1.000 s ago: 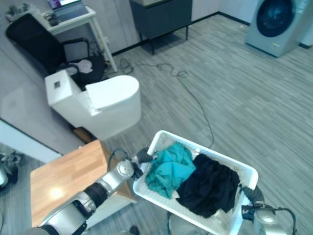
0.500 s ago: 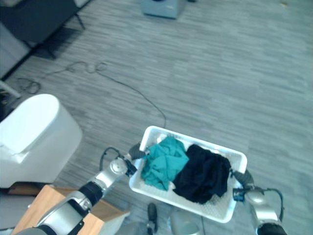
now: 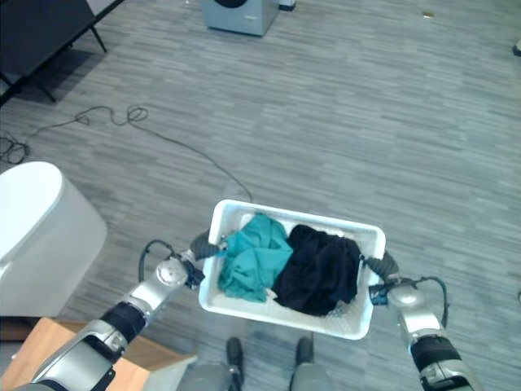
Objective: Grab the laundry basket,head to the washer,open it,put in the laundry and shut it.
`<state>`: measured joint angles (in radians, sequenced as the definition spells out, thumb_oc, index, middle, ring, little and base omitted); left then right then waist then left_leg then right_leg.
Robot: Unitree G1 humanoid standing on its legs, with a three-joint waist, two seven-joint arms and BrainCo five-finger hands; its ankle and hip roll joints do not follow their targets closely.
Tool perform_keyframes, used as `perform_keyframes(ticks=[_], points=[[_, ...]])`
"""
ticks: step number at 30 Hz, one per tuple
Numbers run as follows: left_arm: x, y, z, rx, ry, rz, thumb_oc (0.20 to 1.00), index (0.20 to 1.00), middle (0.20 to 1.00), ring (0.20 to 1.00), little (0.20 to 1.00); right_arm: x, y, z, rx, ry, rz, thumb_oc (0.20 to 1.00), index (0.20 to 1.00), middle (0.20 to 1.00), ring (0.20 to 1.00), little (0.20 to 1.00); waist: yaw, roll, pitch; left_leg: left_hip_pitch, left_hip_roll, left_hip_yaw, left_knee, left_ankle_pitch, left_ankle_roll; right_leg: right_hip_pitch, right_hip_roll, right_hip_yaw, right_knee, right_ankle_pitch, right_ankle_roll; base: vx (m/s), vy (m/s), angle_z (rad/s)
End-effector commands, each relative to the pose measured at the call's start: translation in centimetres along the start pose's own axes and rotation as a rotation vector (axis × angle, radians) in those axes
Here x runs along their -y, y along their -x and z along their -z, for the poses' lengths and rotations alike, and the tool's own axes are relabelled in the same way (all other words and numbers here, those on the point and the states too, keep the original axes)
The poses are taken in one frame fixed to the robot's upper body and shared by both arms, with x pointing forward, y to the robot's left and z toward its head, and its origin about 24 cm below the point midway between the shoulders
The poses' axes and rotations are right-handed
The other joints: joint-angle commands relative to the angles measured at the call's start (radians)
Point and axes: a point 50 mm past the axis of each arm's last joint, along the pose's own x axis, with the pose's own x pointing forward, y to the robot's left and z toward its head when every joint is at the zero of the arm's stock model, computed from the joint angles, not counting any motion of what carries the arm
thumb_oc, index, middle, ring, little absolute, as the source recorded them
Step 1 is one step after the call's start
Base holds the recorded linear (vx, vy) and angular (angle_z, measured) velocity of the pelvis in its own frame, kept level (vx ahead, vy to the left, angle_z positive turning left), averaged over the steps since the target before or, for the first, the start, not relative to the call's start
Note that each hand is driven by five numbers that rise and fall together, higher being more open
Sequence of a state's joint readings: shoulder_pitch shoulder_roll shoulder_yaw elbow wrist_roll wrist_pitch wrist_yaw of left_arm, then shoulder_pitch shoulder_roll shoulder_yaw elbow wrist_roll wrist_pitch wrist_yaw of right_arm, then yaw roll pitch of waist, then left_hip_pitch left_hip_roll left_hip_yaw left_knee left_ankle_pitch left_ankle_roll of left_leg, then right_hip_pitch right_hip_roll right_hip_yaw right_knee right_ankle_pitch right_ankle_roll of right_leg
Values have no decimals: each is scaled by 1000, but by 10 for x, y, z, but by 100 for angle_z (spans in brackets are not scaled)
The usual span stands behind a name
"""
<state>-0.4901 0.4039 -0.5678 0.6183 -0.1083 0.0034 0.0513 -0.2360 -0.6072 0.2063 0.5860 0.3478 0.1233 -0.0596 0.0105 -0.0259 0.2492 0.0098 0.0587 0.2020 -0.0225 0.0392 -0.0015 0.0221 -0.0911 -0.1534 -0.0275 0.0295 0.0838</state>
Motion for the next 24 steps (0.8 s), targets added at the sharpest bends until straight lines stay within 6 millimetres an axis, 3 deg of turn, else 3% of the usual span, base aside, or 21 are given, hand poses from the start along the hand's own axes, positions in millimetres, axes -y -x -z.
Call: perform_keyframes(ticks=[1,3,6,8,9,10,11,12,13,15,16,17,19,20,21,24], points=[[-4,-16,-27,77,-13,-25,200,200,200,200,200,12,-1,-37,158,8,-72,200,200,200,200,200,-4,-18,-96,-63,-14,-67,47,-63,-34,-39,-11,4,59,-80,32,-28,-114,22],[-6,-18,-31,82,-17,-33,200,200,200,200,200,15,-2,-39,162,7,-65,200,200,200,200,200,-7,-19,-95,-66,-11,-74,42,-56,-39,-38,-5,-2,57,-83,28,-24,-147,33],[-16,-29,-49,96,-1,-51,200,200,200,200,200,21,-5,-55,195,6,-51,200,200,200,200,200,-28,-27,-83,-82,38,-103,83,-45,-69,-34,33,-8,80,-112,-2,12,-234,29],[-21,-32,-54,98,-8,-57,200,200,200,200,200,23,-4,-55,194,-1,-46,200,200,200,200,200,-36,-29,-77,-95,55,-105,123,-44,-76,-28,42,-9,90,-123,-13,15,-245,28],[-37,-39,-56,45,-41,-101,200,200,200,200,200,22,-4,-65,225,-4,-56,200,200,200,200,200,-53,-43,-48,-176,109,-79,322,13,-87,-10,58,-9,113,-137,-38,-16,-263,34],[-37,-39,-56,46,-41,-102,200,200,200,200,200,22,-4,-66,225,-4,-56,200,200,200,200,200,-55,-43,-51,-182,109,-81,322,15,-87,-13,58,-11,112,-135,-39,-63,-293,59],[-44,-42,-53,1,-41,-130,200,200,200,200,200,18,-6,-74,246,-5,-67,200,200,200,200,200,-61,-49,-37,-225,135,-54,432,33,-81,-2,69,-11,119,-140,-54,12,-222,69],[-58,-45,-51,-59,-33,-183,200,200,200,200,200,2,-12,-84,260,-7,-103,200,200,200,200,200,-69,-60,-42,-250,148,3,503,1,-61,16,78,-12,114,-150,-64,17,-220,57],[-59,-45,-51,-58,-32,-184,200,200,200,200,200,2,-12,-85,260,-7,-103,200,200,200,200,200,-70,-59,-41,-251,149,2,504,1,-61,16,79,-13,114,-151,-64,93,-135,17],[-73,-46,-55,-83,-57,-228,200,200,200,200,200,-8,-18,-96,268,-8,-121,200,200,200,200,200,-53,-56,-50,-296,77,-21,444,-33,-43,32,85,1,100,-158,-56,157,3,-14],[-79,-45,-53,-96,-76,-238,200,200,200,200,200,-15,-20,-101,274,-11,-140,200,200,200,200,200,-40,-52,-52,-307,36,-48,383,-31,-40,42,92,12,98,-163,-52,246,38,3],[-82,-45,-53,-103,-90,-247,200,200,200,200,200,-23,-23,-106,277,-23,-154,200,200,200,200,200,-25,-45,-55,-324,2,-84,305,6,-45,53,105,26,97,-169,-49,322,41,9],[-81,-44,-52,-104,-94,-243,200,200,200,200,200,-34,-28,-110,271,-66,-161,200,200,200,200,200,2,-34,-61,-370,-28,-111,156,58,-65,92,125,52,93,-193,-43,371,30,-12],[-81,-44,-50,-107,-87,-242,200,200,200,200,200,-41,-30,-111,265,-77,-168,200,200,200,200,200,11,-38,-60,-383,-40,-109,140,68,-68,109,123,62,93,-201,-43,541,91,-32],[-82,-41,-41,-120,-59,-245,200,200,200,200,200,-63,-32,-119,264,-87,-214,200,200,200,200,200,42,-32,-81,-361,-53,-145,119,83,-62,149,126,102,91,-223,-34,410,82,-44],[-77,-39,-36,-107,-50,-227,200,200,200,200,200,-77,-31,-121,273,-83,-251,200,200,200,200,200,60,-30,-104,-358,-71,-160,157,86,-44,174,109,131,118,-231,-28,531,165,-93]])
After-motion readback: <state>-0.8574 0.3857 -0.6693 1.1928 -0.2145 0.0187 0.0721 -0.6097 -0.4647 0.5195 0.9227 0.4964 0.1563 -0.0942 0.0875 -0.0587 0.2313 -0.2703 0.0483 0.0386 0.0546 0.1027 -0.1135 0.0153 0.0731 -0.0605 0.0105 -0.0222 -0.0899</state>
